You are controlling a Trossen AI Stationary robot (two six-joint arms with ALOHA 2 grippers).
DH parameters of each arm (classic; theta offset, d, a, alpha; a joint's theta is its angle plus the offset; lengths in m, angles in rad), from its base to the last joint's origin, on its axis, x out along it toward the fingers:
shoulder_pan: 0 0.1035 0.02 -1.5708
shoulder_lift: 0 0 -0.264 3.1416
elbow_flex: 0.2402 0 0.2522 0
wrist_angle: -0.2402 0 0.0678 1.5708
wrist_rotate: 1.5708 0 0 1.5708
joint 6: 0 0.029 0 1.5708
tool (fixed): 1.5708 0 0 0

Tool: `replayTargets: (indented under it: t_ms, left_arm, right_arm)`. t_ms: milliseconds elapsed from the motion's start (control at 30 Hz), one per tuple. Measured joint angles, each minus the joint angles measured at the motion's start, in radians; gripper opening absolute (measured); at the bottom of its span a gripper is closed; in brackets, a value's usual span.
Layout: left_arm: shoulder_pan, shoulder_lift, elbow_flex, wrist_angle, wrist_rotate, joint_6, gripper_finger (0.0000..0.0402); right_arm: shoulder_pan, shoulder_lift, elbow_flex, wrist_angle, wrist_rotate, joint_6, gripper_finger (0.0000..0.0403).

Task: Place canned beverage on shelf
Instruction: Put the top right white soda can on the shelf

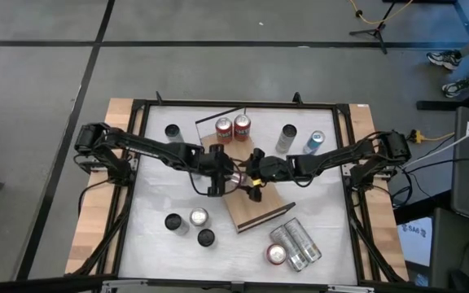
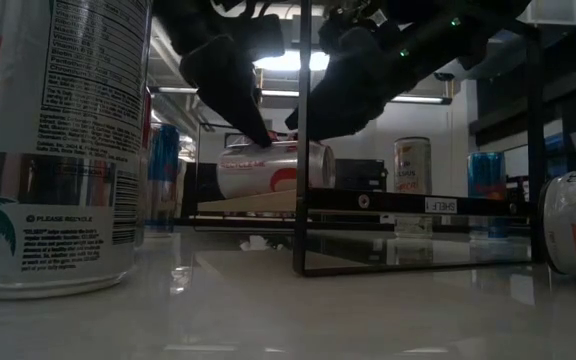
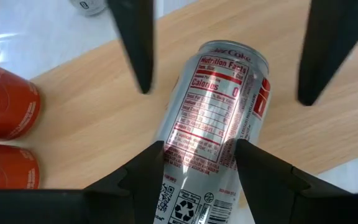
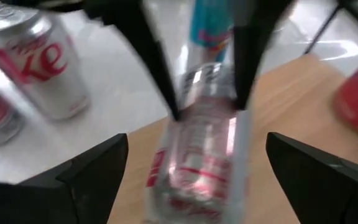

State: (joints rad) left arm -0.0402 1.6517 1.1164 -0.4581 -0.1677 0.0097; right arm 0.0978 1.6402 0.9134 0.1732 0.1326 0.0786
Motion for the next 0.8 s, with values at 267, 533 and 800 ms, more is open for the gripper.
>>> replayTargets:
  t_ms: [267, 533, 800]
  left_arm:
    - [0.002, 0.001, -0.002, 0.016, -0.002, 0.000, 0.0192]
    - [0.002, 0.003, -0.003, 0.038, -0.004, -0.001, 0.0192]
    - [0.002, 0.004, -0.005, 0.068, -0.017, -0.004, 0.0192]
  right_arm:
    - [0.000, -0.011, 0.000, -0.047, -0.073, -0.057, 0.0376]
    - [0.000, -0.071, 0.000, -0.174, -0.073, -0.071, 0.0376]
    - [0.000, -0.065, 0.000, -0.228, -0.047, -0.054, 0.0376]
